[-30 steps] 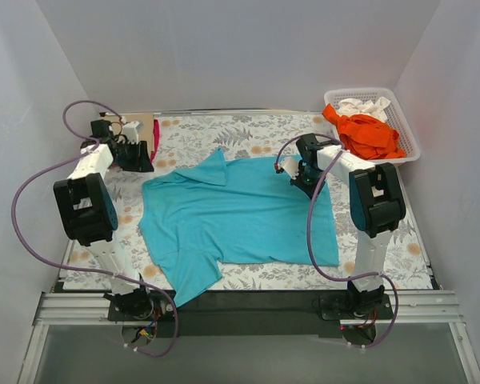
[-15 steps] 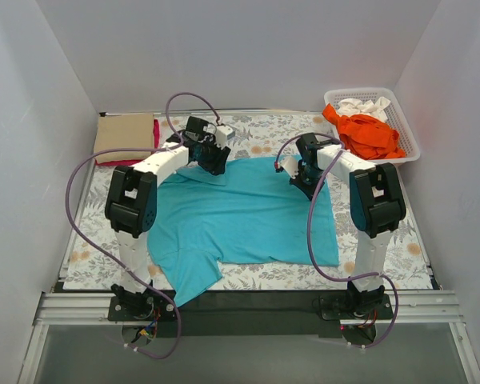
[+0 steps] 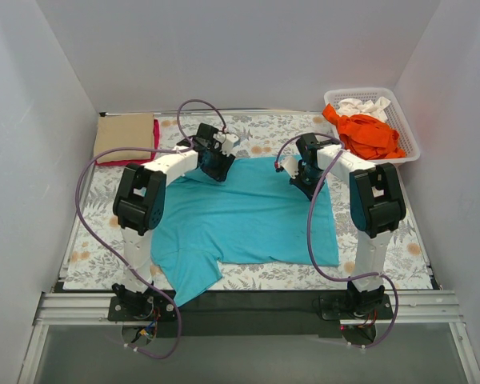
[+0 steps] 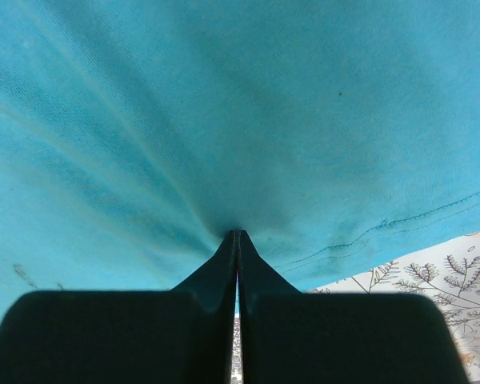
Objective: Fold and stack the t-shirts
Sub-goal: Flatten the tshirt out
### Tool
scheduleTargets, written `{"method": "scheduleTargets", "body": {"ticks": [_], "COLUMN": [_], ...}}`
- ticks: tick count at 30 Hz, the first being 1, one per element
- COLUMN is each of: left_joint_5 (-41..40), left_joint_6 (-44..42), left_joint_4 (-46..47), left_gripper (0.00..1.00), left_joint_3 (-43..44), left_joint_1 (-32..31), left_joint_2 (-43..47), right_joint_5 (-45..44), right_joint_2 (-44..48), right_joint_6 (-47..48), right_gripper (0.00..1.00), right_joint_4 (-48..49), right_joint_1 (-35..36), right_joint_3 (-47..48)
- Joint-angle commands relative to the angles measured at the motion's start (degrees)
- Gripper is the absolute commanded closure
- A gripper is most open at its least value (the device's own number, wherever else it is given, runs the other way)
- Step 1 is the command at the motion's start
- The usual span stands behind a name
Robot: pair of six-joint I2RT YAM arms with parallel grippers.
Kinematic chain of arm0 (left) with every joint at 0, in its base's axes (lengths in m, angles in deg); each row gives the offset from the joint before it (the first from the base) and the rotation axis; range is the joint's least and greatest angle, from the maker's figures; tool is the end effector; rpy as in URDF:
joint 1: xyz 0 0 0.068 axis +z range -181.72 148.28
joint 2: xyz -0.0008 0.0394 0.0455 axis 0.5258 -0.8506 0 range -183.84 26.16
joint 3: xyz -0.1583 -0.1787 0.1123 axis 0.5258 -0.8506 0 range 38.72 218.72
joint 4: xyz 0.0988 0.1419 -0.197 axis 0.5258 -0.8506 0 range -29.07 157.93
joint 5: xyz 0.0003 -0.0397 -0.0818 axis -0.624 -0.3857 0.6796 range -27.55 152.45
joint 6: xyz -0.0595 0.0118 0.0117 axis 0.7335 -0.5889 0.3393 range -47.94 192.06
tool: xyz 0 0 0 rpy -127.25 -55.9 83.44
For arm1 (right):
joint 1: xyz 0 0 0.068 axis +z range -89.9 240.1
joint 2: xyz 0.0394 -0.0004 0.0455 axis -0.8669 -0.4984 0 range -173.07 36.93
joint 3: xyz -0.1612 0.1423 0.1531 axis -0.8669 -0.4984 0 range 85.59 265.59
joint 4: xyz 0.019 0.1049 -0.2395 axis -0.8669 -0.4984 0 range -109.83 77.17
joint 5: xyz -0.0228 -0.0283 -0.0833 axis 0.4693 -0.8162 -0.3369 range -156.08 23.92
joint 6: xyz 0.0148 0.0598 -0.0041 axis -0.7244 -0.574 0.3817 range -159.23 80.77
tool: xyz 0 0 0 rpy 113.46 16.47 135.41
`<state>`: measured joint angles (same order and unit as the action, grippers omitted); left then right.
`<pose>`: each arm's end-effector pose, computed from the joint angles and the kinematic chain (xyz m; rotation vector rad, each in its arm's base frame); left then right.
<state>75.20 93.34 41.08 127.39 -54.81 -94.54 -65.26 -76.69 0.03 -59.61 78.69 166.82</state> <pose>0.4117 -0.1867 0.1507 0.1251 2.6653 -0.5563 0.3641 0.1232 0.1476 -1.4302 2.5835 -0.0295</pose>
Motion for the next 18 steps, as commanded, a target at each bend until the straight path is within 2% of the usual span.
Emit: {"method": "scheduleTargets", "body": {"ticks": [1,9,14,18], "left_joint_5": [-0.6,-2.0,-6.6,-9.1], "left_joint_6": [1.0,3.0,3.0,2.8], "left_joint_4": [0.3,-0.7,-1.1,-1.1], "left_gripper": [0.58,0.59,0.59,0.66], "left_joint_3": [0.5,-1.3,-2.8,-3.0], "left_joint_1": [-1.7,-2.8,-2.9,-2.7], "left_joint_2": [4.4,3.5,1.9,1.3], "right_joint_5": [0.9,0.9,0.9,0.8], "right_joint_2": [1.7,1.6,1.6,1.4], "right_joint_6": [-0.4,-0.3,-0.2,-0.2], "right_gripper": [0.99,0.99,0.99,0.99], "right_joint_4": [-1.3,-1.3,-1.2,-1.3], "right_joint_1": [-0.2,-0.2,-0.3,-0.2], "right_joint_3": [1.0,1.0,0.9,0.9]}}
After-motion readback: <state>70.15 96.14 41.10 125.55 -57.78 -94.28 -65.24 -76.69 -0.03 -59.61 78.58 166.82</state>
